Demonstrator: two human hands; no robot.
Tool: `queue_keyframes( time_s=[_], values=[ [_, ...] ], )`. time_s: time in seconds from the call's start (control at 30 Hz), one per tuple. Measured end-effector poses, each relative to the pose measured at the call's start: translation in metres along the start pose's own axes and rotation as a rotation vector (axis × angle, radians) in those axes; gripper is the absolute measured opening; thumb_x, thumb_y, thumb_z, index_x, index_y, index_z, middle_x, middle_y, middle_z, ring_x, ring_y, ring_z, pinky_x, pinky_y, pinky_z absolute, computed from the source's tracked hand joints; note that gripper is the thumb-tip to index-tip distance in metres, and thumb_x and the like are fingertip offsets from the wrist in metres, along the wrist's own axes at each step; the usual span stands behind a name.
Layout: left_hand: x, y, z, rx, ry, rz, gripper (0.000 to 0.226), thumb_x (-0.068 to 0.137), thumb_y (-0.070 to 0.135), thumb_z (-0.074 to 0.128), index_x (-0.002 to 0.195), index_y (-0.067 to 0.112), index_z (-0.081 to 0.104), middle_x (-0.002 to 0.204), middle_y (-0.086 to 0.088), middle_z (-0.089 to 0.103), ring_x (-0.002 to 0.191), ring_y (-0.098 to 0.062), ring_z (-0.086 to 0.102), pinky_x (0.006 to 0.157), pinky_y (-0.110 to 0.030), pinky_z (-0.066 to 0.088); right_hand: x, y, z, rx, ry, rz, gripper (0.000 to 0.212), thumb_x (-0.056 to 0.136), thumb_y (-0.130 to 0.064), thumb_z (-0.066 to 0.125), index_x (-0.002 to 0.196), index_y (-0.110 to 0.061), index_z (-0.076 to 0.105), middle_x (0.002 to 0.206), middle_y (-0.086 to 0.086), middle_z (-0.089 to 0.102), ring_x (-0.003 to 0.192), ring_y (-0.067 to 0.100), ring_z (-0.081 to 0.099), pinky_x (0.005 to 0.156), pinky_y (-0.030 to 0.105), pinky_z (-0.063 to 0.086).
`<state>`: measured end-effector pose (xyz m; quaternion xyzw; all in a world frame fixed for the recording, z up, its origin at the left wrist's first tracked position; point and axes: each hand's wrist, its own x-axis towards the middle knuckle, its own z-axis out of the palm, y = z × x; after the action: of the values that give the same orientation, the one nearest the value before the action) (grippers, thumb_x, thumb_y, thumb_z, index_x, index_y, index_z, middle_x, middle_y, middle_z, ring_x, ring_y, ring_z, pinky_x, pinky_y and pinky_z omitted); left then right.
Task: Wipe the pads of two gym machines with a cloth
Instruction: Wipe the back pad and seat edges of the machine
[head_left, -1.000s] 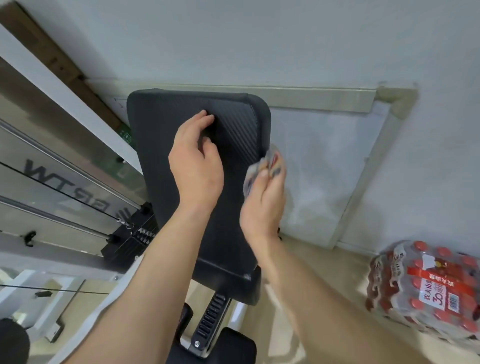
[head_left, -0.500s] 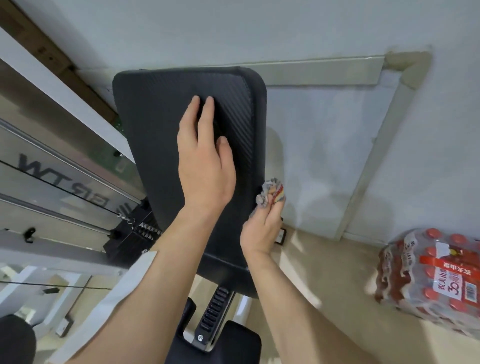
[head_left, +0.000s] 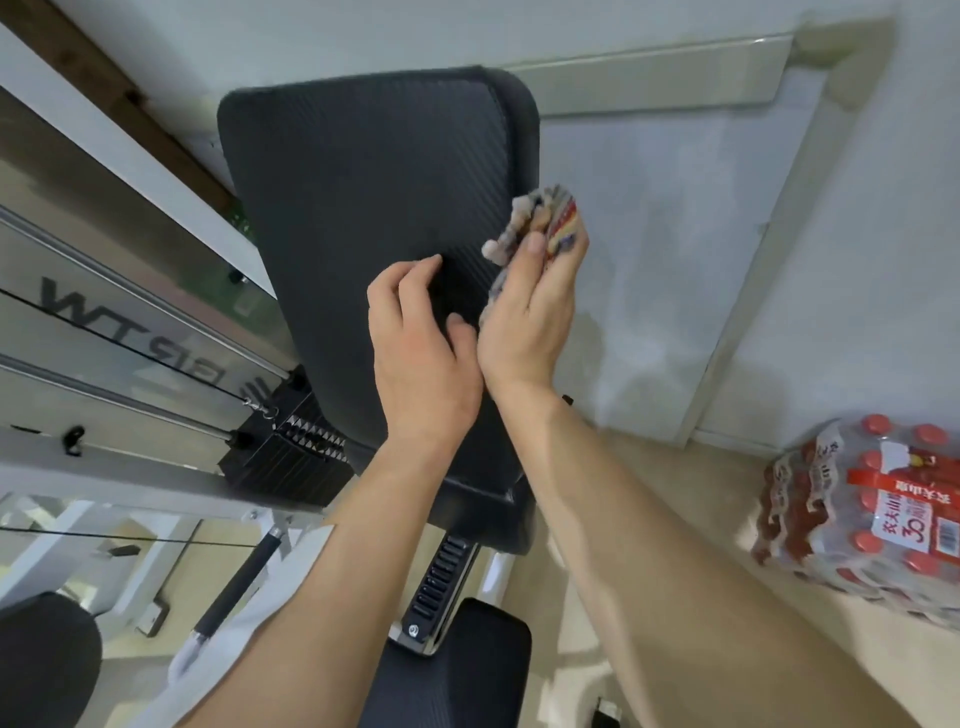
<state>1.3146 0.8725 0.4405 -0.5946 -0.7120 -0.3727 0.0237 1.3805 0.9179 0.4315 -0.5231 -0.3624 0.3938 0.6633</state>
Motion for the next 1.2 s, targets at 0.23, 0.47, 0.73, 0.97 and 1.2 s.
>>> queue_keyframes(
  time_s=[0.23,0.47,0.73,0.97,1.2],
  values=[
    [-0.074,-0.07,0.024,0.08,-0.108,-0.107,0.062,0.084,-0.005,0.052,0.14,0.021,0.042,0.138,0.0,0.034,0.108,-0.016,0.053,0.082,-0.032,0.054,-0.1,0.121,-0.053,-0.1,-0.05,0.437,0.039,0.102,-0.014,0.031,0.139,-0.003,0.039,0.088,0.0,0.048,0.076,0.008,0.054,0.069,0.002,0.037],
    [-0.102,-0.084,0.017,0.065,-0.212,-0.214,0.056,0.084,-0.003,0.052,0.132,0.023,0.045,0.132,0.003,0.037,0.092,-0.006,0.05,0.073,-0.025,0.044,-0.09,0.101,-0.043,0.069,0.053,0.585,0.028,0.106,-0.016,0.032,0.13,-0.019,0.046,0.107,-0.005,0.054,0.082,-0.004,0.056,0.069,0.001,0.036],
    [-0.001,-0.024,-0.018,-0.028,-0.154,-0.075,0.05,0.084,0.0,0.049,0.123,0.031,0.055,0.123,0.01,0.044,0.102,-0.011,0.053,0.078,-0.026,0.043,0.005,-0.026,0.017,-0.064,0.082,0.071,0.042,0.103,-0.033,0.034,0.143,-0.022,0.039,0.131,0.003,0.061,0.114,0.019,0.061,0.095,0.037,0.049],
    [0.078,0.005,-0.057,-0.14,-0.147,-0.132,0.046,0.086,0.009,0.052,0.125,0.033,0.058,0.128,0.009,0.049,0.111,-0.016,0.056,0.091,-0.038,0.05,0.069,-0.099,0.023,-0.576,-0.187,-0.363,0.036,0.098,-0.037,0.044,0.131,-0.025,0.054,0.123,-0.002,0.062,0.112,0.017,0.058,0.089,0.032,0.047],
    [0.135,0.011,-0.064,-0.097,0.022,-0.339,0.047,0.086,0.006,0.053,0.131,0.019,0.052,0.136,-0.002,0.046,0.123,-0.021,0.048,0.095,-0.027,0.039,0.108,-0.132,0.046,-1.084,-0.592,-0.673,0.032,0.101,-0.038,0.037,0.12,-0.018,0.052,0.108,0.012,0.063,0.093,0.038,0.063,0.069,0.04,0.044]
  ],
)
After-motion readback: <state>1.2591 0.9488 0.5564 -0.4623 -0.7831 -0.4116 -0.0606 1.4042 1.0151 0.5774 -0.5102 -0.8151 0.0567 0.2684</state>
